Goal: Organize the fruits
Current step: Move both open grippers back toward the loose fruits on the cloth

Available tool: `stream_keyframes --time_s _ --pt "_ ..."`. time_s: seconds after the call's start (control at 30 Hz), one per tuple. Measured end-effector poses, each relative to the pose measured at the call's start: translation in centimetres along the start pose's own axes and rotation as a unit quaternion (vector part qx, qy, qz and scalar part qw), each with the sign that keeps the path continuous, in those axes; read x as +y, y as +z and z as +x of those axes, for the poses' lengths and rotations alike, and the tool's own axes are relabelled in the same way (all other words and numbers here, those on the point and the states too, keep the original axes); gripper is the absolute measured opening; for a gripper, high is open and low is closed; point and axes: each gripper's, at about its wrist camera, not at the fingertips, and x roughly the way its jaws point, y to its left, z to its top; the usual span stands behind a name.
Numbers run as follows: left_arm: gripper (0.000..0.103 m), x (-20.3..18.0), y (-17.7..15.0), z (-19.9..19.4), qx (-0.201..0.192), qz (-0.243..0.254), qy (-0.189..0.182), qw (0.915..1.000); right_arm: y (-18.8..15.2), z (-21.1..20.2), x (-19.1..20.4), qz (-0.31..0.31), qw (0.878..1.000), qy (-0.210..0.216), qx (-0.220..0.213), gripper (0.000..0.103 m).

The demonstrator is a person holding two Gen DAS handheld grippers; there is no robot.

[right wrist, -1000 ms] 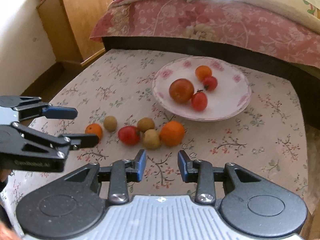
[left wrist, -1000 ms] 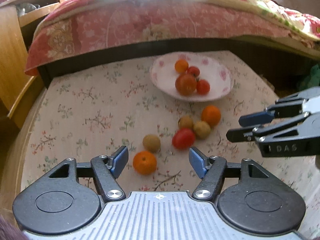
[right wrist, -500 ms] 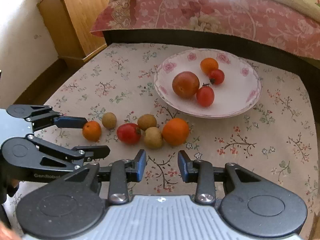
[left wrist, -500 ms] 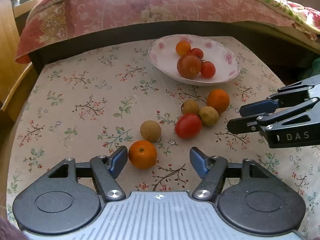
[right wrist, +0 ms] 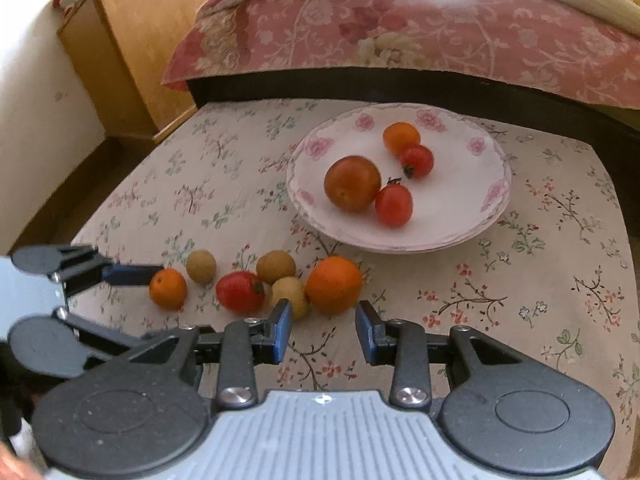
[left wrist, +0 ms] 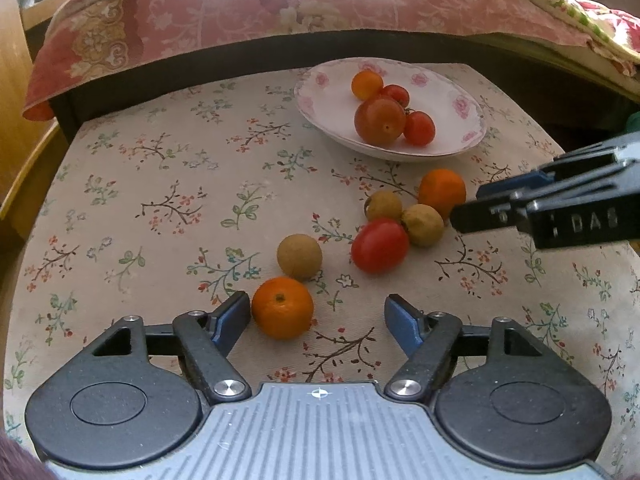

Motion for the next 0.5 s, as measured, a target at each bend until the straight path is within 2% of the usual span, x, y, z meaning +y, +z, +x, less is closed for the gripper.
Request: stream_keyframes --time_s 0.23,0.5 --pt "0.074 -0.1 0.0 0.0 -0.004 -0.001 0.001 1.0 0.8 0.8 -0.7 0.031 0.999 -0.001 -0.007 0.036" --pt "0.072 -0.2 0.1 0.1 -0.004 0.0 -0.003 1.0 1.6 2.4 -1.6 0.068 0.998 0.01 -0.005 0.036"
